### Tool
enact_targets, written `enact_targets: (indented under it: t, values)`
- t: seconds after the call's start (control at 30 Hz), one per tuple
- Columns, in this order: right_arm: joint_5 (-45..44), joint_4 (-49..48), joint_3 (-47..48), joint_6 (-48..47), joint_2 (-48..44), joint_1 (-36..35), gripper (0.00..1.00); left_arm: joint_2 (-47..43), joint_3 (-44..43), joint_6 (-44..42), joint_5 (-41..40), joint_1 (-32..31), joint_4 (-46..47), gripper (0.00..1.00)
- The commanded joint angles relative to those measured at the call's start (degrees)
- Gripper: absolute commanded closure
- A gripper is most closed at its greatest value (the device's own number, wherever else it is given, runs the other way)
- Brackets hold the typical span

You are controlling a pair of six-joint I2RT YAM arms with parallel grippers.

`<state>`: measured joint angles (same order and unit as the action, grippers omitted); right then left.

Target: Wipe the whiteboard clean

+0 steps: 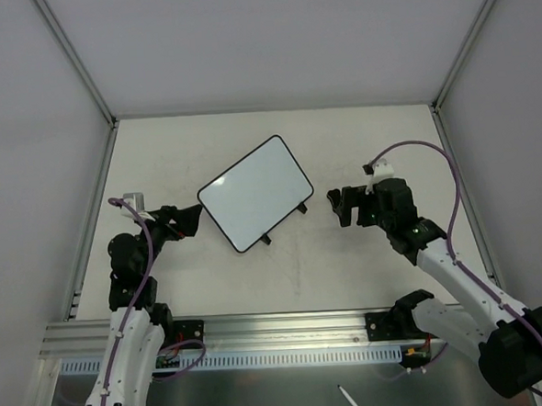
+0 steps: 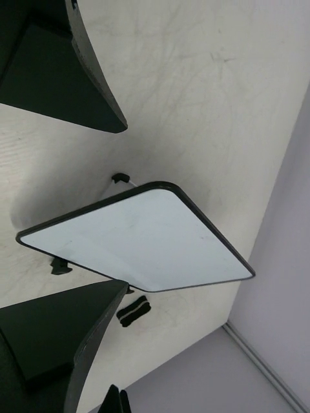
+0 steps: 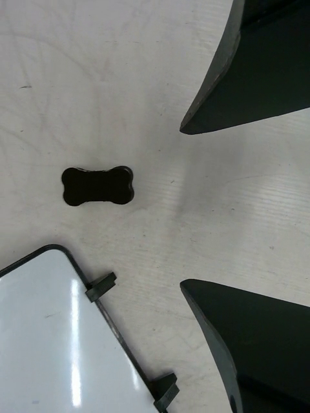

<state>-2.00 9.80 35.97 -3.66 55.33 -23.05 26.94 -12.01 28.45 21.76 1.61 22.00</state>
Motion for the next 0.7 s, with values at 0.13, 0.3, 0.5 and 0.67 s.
enact_targets:
  t: [0.13, 0.3, 0.5, 0.67]
  values:
    - [3.2, -15.9, -12.8, 0.6, -13.2, -1.1, 0.01, -3.5, 0.0, -4.9, -5.4, 0.4, -16.1, 0.01]
    - [2.4, -22.6, -19.1, 0.8, -17.8, -1.1, 0.01, -6.6, 1.1, -4.9, -5.7, 0.4, -17.7, 0.01]
    - [-0.7, -25.4, -20.1, 1.9, -15.2, -1.2, 0.01, -12.5, 3.7, -3.7, -7.9, 0.4, -17.8, 0.01]
    - [-2.6, -25.4, -19.3, 2.4, -13.9, -1.1, 0.01, -15.3, 5.0, -3.2, -8.9, 0.4, -17.8, 0.01]
